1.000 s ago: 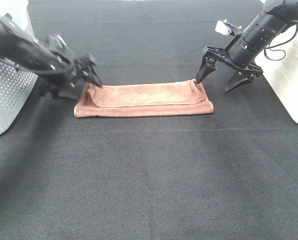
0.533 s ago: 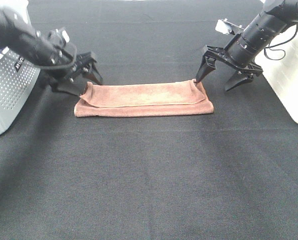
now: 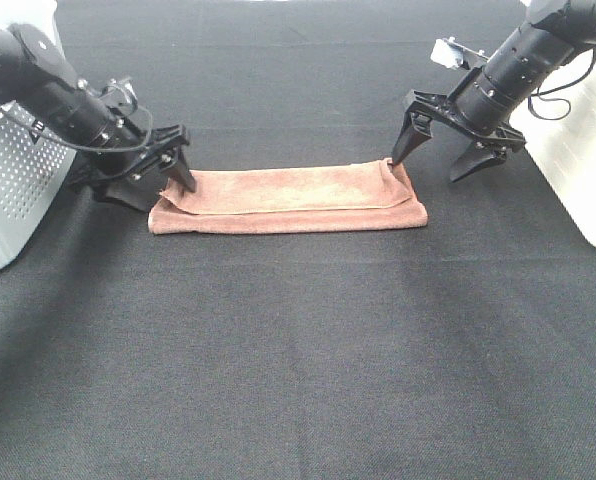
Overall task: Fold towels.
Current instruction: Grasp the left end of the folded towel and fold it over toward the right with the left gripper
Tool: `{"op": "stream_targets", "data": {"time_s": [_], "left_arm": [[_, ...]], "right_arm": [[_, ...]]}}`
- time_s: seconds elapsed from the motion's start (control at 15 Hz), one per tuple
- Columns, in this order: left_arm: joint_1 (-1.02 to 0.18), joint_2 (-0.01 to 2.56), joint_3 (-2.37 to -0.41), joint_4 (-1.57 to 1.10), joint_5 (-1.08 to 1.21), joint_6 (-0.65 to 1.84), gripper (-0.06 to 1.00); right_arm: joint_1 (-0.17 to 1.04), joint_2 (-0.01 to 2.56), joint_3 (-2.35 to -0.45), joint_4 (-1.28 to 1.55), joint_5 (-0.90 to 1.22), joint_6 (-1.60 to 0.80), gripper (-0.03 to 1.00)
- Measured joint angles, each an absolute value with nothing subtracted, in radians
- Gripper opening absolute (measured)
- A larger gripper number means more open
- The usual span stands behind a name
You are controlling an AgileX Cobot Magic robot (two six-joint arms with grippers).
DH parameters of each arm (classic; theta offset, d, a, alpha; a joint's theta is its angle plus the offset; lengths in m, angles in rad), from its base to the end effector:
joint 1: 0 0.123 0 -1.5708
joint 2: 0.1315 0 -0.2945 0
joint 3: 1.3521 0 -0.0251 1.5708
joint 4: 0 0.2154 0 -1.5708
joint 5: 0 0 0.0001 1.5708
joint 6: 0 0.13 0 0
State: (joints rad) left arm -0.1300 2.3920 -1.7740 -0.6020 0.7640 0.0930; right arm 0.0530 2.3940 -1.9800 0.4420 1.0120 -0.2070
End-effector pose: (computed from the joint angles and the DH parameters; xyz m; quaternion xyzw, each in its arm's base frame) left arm 0.4711 -0.1130 0.0948 -0.0774 0.9605 -0.2350 0.1270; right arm 0.4824 0.0728 0.1313 -0.0325 0.9731 0.1888 0.1278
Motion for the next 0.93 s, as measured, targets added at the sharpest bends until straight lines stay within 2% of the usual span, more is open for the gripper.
{"op": "stream_targets", "data": {"time_s": [0.07, 0.13, 0.2, 0.27, 0.33, 0.4, 0.47, 0.73, 0.93], "left_arm": [[-0.143, 2.395, -1.776, -0.615, 0.752, 0.093, 0.69], [-0.153, 2.398, -1.776, -0.62, 0.737, 0.093, 0.63], [-0.16, 2.4, -1.776, -0.622, 0.731, 0.093, 0.52], [-0.162, 2.401, -1.776, -0.622, 0.731, 0.093, 0.34], [-0.162, 2.401, -1.776, -0.622, 0.731, 0.093, 0.34], [-0.162, 2.401, -1.776, -0.622, 0.731, 0.093, 0.16], [-0.161, 2.401, -1.776, -0.618, 0.731, 0.093, 0.03], [-0.161, 2.347, -1.807, -0.425, 0.771, 0.058, 0.03], [-0.161, 2.299, -1.939, -0.227, 0.959, -0.057, 0.03]], "right_arm": [[0.053, 2.394, -1.98, 0.442, 1.012, -0.207, 0.85], [0.053, 2.394, -1.98, 0.442, 1.012, -0.207, 0.85], [0.053, 2.394, -1.98, 0.442, 1.012, -0.207, 0.85], [0.053, 2.394, -1.98, 0.442, 1.012, -0.207, 0.85], [0.053, 2.394, -1.98, 0.442, 1.012, -0.207, 0.85], [0.053, 2.394, -1.98, 0.442, 1.012, -0.207, 0.85], [0.053, 2.394, -1.98, 0.442, 1.012, -0.207, 0.85], [0.053, 2.394, -1.98, 0.44, 1.012, -0.207, 0.85], [0.053, 2.394, -1.98, 0.44, 1.014, -0.207, 0.85]]}}
